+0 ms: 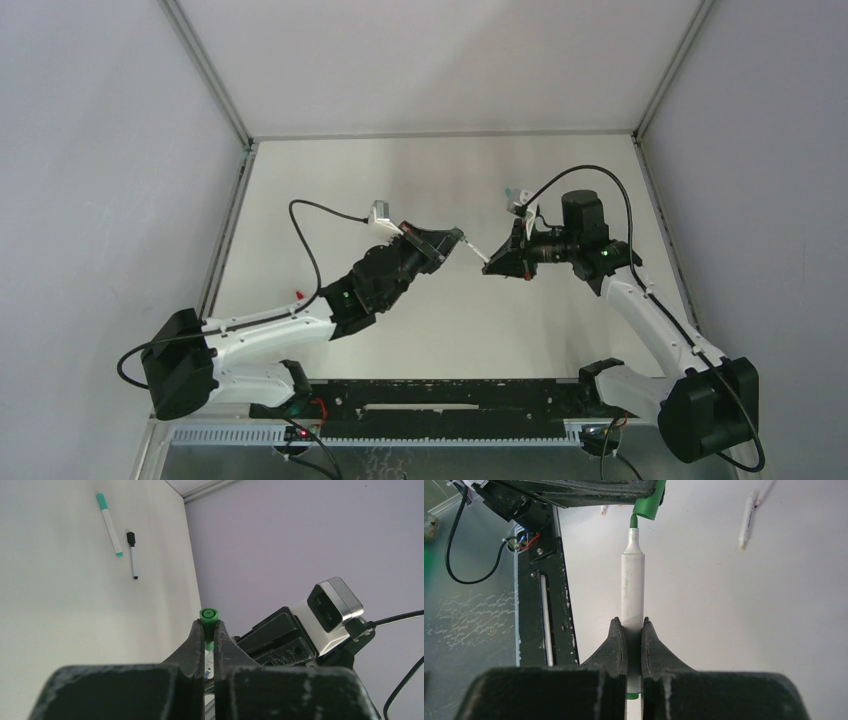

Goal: Insert the pens into the pen caps
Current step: Insert the pen cap onto the pen.

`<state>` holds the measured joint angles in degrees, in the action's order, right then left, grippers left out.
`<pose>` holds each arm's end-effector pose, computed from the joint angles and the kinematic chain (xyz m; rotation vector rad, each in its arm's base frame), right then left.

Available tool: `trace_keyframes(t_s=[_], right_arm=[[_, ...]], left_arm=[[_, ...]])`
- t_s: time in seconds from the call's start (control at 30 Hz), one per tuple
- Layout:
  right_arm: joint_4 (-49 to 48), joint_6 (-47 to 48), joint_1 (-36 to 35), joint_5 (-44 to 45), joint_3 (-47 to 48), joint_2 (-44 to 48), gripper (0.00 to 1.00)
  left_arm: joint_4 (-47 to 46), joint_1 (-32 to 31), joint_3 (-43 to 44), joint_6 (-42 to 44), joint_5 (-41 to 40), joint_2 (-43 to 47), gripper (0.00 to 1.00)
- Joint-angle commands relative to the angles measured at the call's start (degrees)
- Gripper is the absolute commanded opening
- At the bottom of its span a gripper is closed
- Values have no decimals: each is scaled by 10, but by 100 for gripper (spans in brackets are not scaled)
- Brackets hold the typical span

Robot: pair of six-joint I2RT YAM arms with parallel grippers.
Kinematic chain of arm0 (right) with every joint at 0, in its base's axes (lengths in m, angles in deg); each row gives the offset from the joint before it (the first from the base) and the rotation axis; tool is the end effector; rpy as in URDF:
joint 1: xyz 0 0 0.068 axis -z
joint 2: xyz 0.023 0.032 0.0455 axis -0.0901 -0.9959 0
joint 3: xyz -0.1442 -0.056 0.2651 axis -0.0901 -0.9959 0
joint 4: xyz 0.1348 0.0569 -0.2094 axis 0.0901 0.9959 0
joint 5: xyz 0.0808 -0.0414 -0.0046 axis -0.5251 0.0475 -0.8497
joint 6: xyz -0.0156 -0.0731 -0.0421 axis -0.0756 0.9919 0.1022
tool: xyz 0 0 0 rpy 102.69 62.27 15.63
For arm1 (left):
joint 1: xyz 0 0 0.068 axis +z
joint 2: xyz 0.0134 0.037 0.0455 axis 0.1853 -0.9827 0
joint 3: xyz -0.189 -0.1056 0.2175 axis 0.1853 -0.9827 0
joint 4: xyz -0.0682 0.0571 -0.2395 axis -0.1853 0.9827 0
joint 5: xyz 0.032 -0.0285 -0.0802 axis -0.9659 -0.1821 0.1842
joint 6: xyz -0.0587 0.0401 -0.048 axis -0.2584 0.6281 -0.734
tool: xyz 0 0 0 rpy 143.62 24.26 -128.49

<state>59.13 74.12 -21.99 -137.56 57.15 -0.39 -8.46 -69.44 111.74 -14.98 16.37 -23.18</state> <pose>0.1946 0.1264 0.3091 -1.1003 1.7058 1.1052 0.1816 -0.2372 0.3228 -0.5123 1.7291 -1.3034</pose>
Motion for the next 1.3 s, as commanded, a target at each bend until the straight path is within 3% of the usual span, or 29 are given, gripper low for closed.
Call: trace_keyframes(t_s=[0.0,1.27], right_arm=[[-2,11,-5,1,1,3,0],[-18,-14,-6,28,0,1,0]], left_arm=[[-19,-3,38,12,-4,14,0],[-24,-23,53,14,19,-29,0]])
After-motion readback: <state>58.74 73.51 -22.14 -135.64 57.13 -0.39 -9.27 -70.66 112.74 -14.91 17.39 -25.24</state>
